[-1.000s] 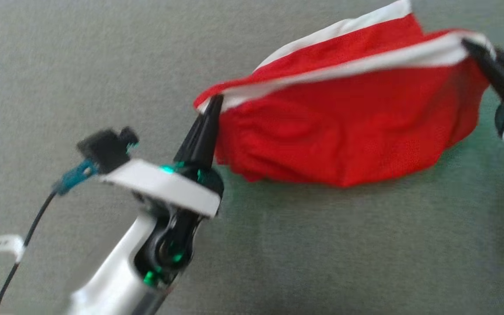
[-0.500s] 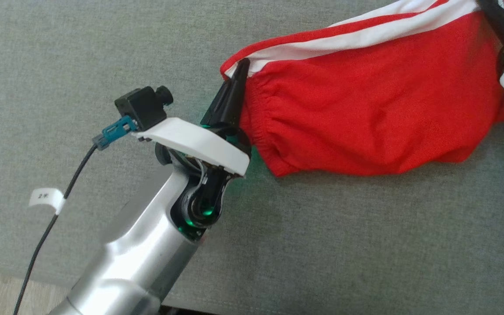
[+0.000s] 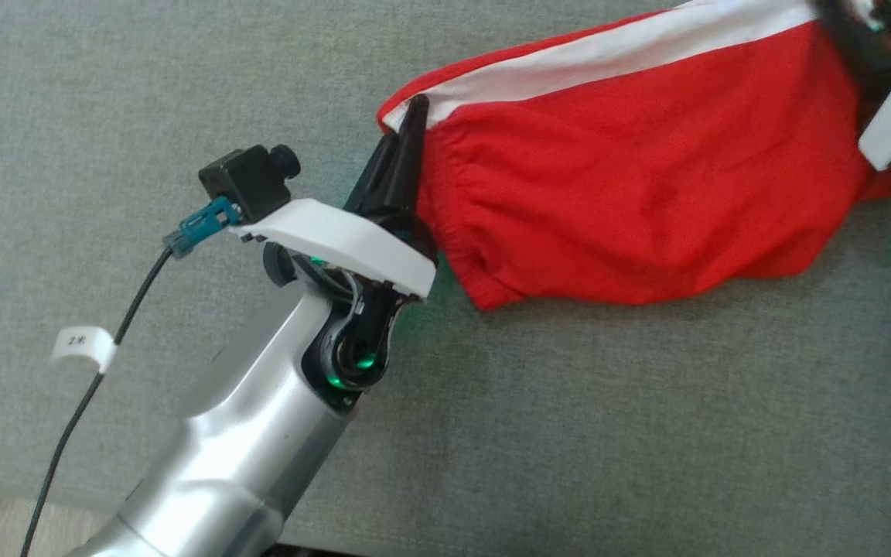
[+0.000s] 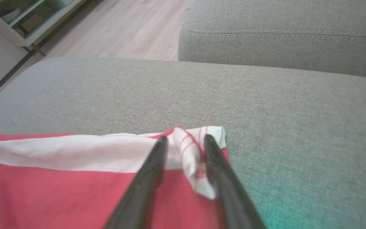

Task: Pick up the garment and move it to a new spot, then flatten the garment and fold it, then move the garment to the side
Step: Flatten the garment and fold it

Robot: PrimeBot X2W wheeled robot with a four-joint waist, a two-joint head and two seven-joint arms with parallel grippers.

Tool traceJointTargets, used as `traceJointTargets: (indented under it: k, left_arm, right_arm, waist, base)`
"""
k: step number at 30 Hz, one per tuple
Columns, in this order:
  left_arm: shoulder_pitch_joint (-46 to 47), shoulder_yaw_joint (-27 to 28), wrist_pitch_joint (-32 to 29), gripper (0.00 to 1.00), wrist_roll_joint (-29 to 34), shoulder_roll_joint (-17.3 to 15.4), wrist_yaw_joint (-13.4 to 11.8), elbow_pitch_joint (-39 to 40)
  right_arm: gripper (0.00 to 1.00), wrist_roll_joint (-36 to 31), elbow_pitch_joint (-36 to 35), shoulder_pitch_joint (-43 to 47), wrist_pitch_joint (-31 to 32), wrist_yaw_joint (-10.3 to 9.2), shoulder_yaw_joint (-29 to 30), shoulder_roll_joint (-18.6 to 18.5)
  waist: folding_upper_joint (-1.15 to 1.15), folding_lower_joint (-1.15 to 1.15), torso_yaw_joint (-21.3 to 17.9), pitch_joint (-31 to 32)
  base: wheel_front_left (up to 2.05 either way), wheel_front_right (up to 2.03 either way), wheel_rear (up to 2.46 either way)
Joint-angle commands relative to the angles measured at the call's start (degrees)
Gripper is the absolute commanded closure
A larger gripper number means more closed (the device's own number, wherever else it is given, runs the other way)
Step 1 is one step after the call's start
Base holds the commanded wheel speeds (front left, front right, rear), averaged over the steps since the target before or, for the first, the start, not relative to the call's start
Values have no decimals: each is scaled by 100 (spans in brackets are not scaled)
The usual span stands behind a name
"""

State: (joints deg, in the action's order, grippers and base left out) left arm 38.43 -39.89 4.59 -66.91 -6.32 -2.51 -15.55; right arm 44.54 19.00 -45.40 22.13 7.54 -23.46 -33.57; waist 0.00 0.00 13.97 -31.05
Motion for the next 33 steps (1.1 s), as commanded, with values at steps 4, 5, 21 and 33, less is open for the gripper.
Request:
traceJointTargets:
  k: [4, 5, 21, 33]
  left_arm:
    - [-220, 142, -24, 24, 14, -296, -49, 201]
    - [-263, 148, -24, 0, 21, -339, -75, 235]
    - [-907, -8, 983, 0, 1931, -1229, -959, 1092]
    - [-1546, 806, 1040, 0, 3493, -574, -682, 1409]
  right_arm:
    - [0, -46, -60, -116, -265, -5, -77, -107]
    - [0, -53, -44, -130, -323, -5, -83, -99]
    - [0, -610, 195, 234, 613, -5, 315, 378]
    - [0, -2112, 682, 673, 1598, -5, 1349, 805]
  waist:
    - [0, 0, -123, 188]
    - [0, 0, -148, 223]
    - [0, 0, -280, 690]
    - [0, 0, 231, 551]
  base:
    - [0, 0, 0]
    - [0, 0, 0]
    - [0, 0, 0]
    - [0, 0, 0]
